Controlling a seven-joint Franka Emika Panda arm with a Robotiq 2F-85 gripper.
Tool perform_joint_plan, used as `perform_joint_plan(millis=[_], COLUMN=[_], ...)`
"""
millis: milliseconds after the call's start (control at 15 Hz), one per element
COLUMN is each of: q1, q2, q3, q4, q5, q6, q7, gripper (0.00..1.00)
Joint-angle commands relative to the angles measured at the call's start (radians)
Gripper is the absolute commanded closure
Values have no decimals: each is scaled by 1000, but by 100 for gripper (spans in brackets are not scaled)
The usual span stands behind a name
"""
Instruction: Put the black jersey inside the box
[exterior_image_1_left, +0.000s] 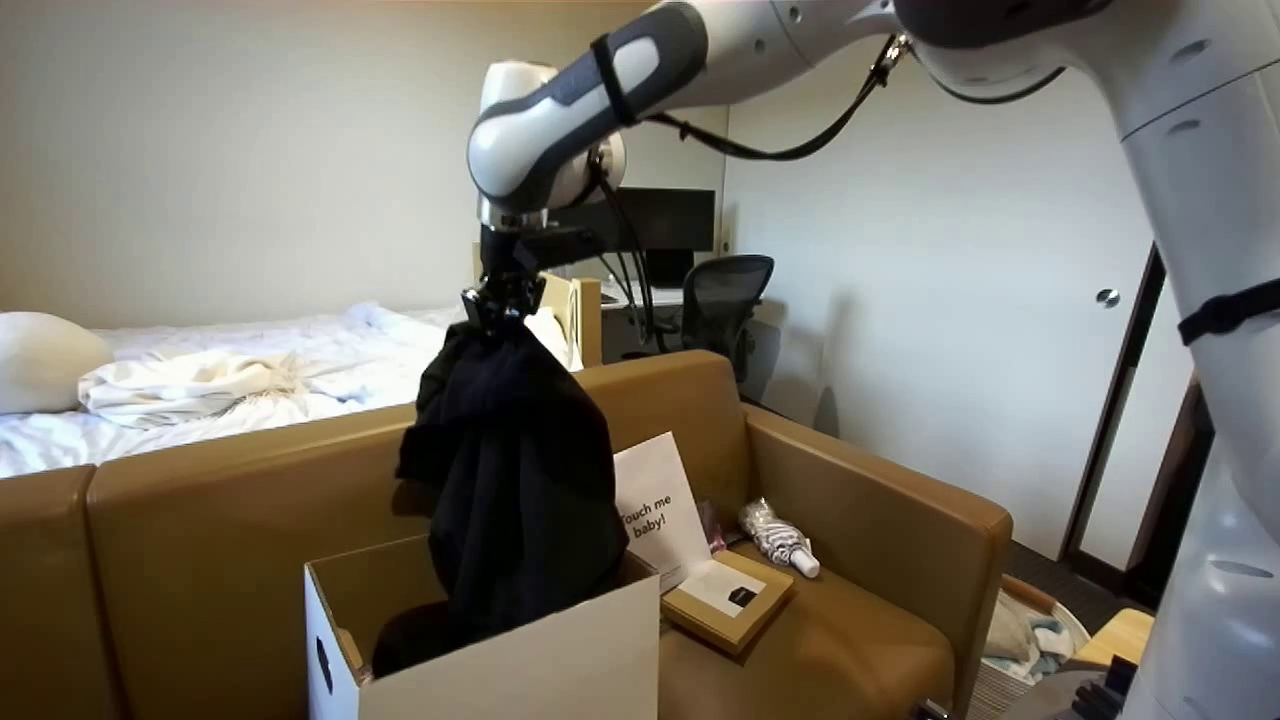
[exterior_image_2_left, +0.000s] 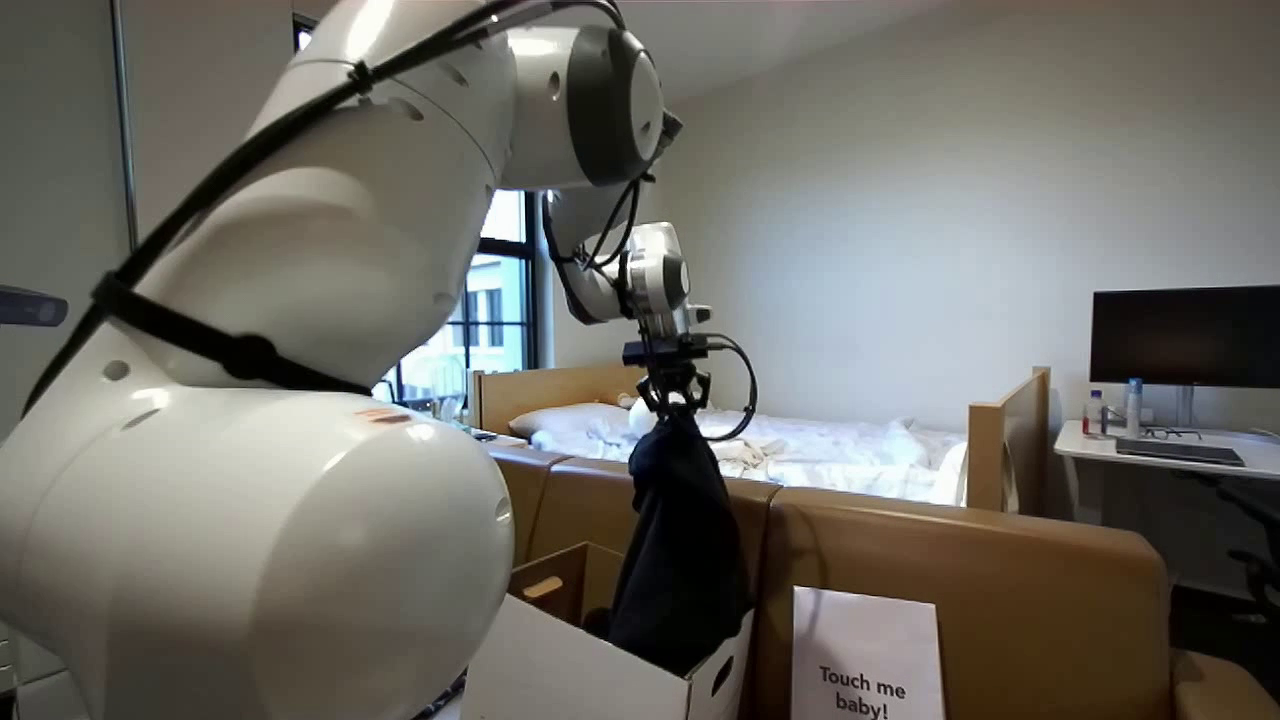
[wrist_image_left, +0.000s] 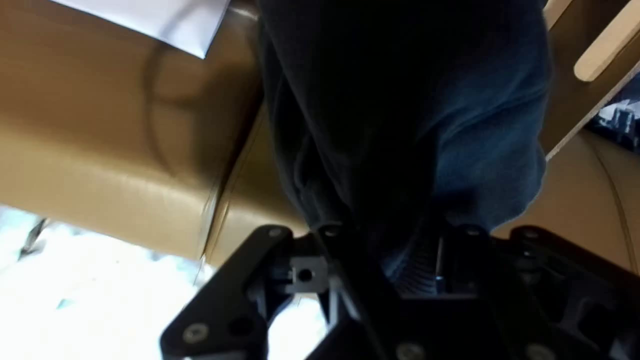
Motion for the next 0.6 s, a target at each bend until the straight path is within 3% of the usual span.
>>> perform_joint_plan(millis=[0,267,533], q1=[3,2,37], q2=[171,243,319], q3=[30,55,-3], q4=[92,61,86], q5=[102,135,78], q6=[-38,-145,-199], q7=[-139,-245,-207], gripper=[91,91,91])
